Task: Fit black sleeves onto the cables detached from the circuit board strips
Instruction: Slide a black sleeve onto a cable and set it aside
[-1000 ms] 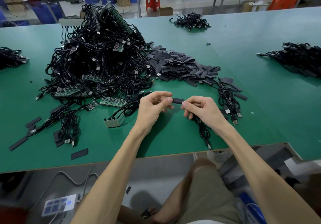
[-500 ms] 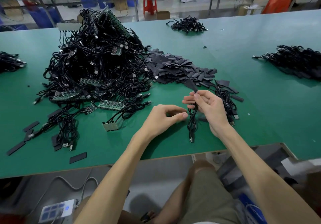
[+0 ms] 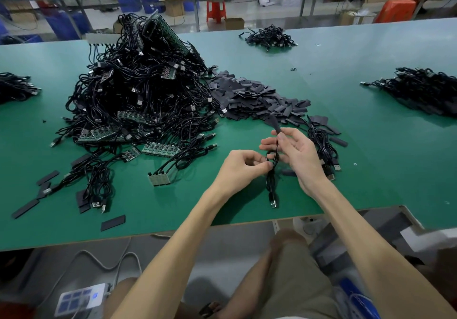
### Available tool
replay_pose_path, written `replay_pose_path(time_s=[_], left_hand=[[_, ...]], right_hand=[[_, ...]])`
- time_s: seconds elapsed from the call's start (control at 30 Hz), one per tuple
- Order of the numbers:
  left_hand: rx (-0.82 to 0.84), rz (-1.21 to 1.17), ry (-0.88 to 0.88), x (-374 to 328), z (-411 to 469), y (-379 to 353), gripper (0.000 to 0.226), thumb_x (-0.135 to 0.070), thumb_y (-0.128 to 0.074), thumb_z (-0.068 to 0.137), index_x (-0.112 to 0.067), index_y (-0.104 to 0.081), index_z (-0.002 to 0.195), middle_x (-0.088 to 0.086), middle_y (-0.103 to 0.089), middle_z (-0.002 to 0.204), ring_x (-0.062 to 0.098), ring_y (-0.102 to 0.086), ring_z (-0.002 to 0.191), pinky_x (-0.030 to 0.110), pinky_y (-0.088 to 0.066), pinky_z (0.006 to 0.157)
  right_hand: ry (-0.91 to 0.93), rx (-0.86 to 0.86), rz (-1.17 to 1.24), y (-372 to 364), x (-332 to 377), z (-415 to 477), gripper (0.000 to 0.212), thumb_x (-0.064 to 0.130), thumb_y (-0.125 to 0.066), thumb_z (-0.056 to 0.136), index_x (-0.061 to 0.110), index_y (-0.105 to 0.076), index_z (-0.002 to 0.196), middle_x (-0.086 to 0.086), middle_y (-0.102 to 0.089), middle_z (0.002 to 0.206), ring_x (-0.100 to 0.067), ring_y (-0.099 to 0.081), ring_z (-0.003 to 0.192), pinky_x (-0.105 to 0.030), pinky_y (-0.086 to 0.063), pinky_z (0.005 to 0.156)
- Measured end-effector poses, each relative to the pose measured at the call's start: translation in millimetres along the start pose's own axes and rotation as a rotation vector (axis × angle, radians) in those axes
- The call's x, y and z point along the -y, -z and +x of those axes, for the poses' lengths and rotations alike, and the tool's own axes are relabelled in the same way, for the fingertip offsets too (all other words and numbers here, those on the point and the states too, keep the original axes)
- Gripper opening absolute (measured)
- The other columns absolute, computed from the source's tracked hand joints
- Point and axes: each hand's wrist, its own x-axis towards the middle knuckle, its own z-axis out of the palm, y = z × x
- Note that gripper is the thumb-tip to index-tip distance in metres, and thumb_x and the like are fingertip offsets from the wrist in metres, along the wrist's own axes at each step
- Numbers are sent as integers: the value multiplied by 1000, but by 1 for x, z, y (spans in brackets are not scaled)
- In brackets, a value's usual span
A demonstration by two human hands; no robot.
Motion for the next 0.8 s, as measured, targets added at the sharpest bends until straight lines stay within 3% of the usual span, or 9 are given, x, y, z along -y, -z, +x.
replay_pose_path(time_s=[0.2, 0.33, 0.4, 0.47, 0.57, 0.63, 0.7, 0.8], left_hand=[[31, -141, -45, -36, 7, 17, 17, -17, -70, 94, -11, -71, 78, -6, -64, 63, 6, -56, 57, 20, -43, 58], [-14, -167, -97, -72, 29, 18, 23, -17, -71, 94, -4, -71, 76, -5, -64, 60, 8, -56, 54, 21, -44, 53], [-35, -168, -93, -85, 40, 6, 23, -18, -73, 93, 4, -72, 84, -2, -69, 65, 9, -61, 56, 21, -45, 50], [-2, -146, -84, -92, 49, -10, 18, -19, -74, 92, -2, -74, 85, 0, -74, 73, 13, -67, 60, 21, -43, 47], [59, -86, -70, -91, 59, -31, 13, -22, -74, 93, -10, -75, 93, 5, -79, 87, 21, -75, 70, 20, -45, 50], [22, -36, -92, -81, 60, -37, 11, -23, -75, 92, -13, -75, 97, 3, -79, 86, 20, -76, 75, 23, -47, 58], [-50, -31, -134, -68, 58, -35, 9, -16, -72, 91, -14, -76, 99, 3, -78, 84, 18, -76, 81, 26, -50, 65], [-157, -18, -149, -47, 56, -22, 21, -5, -65, 89, -19, -77, 99, -1, -77, 93, 16, -72, 80, 29, -54, 72]], right_hand=[[-21, -64, -216, -4, -1, 2, 19, 17, -47, 109, 15, -66, 109, 5, -75, 88, -8, -70, 82, -24, -55, 71], [-26, 36, -310, -12, 0, 0, 16, 12, -54, 106, -1, -62, 111, -17, -73, 89, -17, -68, 70, -22, -52, 66], [-18, 89, -380, -14, 0, -2, 11, 6, -58, 103, -2, -62, 108, -16, -71, 83, -19, -65, 69, -24, -53, 71], [-2, 138, -492, -12, -1, -3, 5, 4, -59, 100, 5, -63, 101, -3, -72, 77, -17, -66, 72, -23, -52, 76], [-19, 124, -687, -11, -1, -2, 24, 4, -59, 94, 24, -57, 81, 23, -67, 65, 6, -62, 66, -8, -43, 66], [-44, 108, -747, -12, -1, -1, 29, 3, -60, 92, 27, -55, 75, 22, -67, 64, 4, -63, 69, -11, -44, 64], [-47, 100, -723, -12, -1, -2, 28, 6, -62, 91, 30, -58, 77, 14, -70, 72, -10, -68, 78, -28, -51, 72], [-27, 123, -681, -11, 1, -2, 17, 10, -65, 92, 27, -67, 91, 11, -75, 78, -10, -71, 81, -32, -54, 79]])
